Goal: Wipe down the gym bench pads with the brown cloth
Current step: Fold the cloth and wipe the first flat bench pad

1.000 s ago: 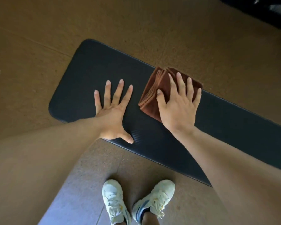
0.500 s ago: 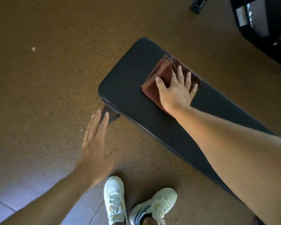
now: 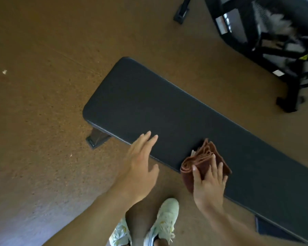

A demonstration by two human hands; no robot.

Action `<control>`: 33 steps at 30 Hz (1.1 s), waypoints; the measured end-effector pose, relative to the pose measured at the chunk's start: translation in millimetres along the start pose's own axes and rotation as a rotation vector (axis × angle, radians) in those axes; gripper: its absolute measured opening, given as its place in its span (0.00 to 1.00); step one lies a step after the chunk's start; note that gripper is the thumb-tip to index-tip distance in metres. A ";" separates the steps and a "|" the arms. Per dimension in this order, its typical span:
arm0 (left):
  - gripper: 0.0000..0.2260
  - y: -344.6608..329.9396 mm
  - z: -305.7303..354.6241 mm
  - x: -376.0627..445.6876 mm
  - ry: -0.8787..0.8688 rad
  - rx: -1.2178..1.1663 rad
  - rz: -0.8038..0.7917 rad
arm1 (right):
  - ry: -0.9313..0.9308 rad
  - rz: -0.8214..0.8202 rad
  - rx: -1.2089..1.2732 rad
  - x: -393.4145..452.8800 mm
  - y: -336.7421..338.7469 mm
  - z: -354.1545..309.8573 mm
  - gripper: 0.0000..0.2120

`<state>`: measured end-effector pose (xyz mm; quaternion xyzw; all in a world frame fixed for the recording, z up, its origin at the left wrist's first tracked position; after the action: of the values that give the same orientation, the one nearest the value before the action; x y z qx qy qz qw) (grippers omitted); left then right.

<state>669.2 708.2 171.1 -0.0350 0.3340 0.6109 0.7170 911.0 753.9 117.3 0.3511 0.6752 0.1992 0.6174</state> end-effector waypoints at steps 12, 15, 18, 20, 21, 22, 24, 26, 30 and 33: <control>0.35 -80.0 30.0 55.9 0.019 0.352 -0.083 | 0.200 0.173 -0.073 121.1 80.9 -9.5 0.32; 0.33 -92.5 48.3 65.5 0.048 0.302 -0.066 | 0.302 0.225 -0.139 43.7 24.4 29.5 0.29; 0.31 -111.1 70.6 70.8 0.008 0.260 -0.069 | 0.354 0.123 -0.146 12.9 -7.8 62.0 0.27; 0.32 -122.2 83.7 73.6 -0.015 0.266 -0.083 | 0.356 0.096 -0.129 24.8 1.4 61.1 0.28; 0.32 -126.2 88.3 76.0 -0.017 0.266 -0.087 | 0.354 0.093 -0.124 34.4 10.4 56.9 0.29; 0.34 -129.7 91.6 79.7 -0.013 0.269 -0.083 | 0.356 0.091 -0.112 46.3 21.0 52.8 0.29; 0.37 -135.7 94.9 86.5 0.019 0.308 -0.065 | 0.345 0.098 -0.083 76.5 48.8 47.4 0.29; 0.40 -139.8 95.5 92.0 0.092 0.375 -0.054 | 0.308 0.119 -0.040 121.1 88.1 42.2 0.30; 0.47 -147.2 99.3 112.0 0.266 0.562 -0.125 | 0.248 0.168 -0.010 164.3 129.2 48.9 0.30; 0.52 -157.7 109.1 128.9 0.419 0.601 -0.203 | 0.202 0.280 0.037 96.3 82.5 96.2 0.28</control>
<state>862.5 828.4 131.9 0.0197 0.6325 0.3909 0.6684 1024.4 863.0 93.3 0.4313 0.6819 0.3051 0.5058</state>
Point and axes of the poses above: each hand's wrist, its own x-axis towards the middle knuckle, its own y-axis out of the back of the hand, z = x × y, the point moved 2 cm from there along x, towards the middle knuckle, and after that the axes turned 15 degrees about -z, right-handed, at the moved point
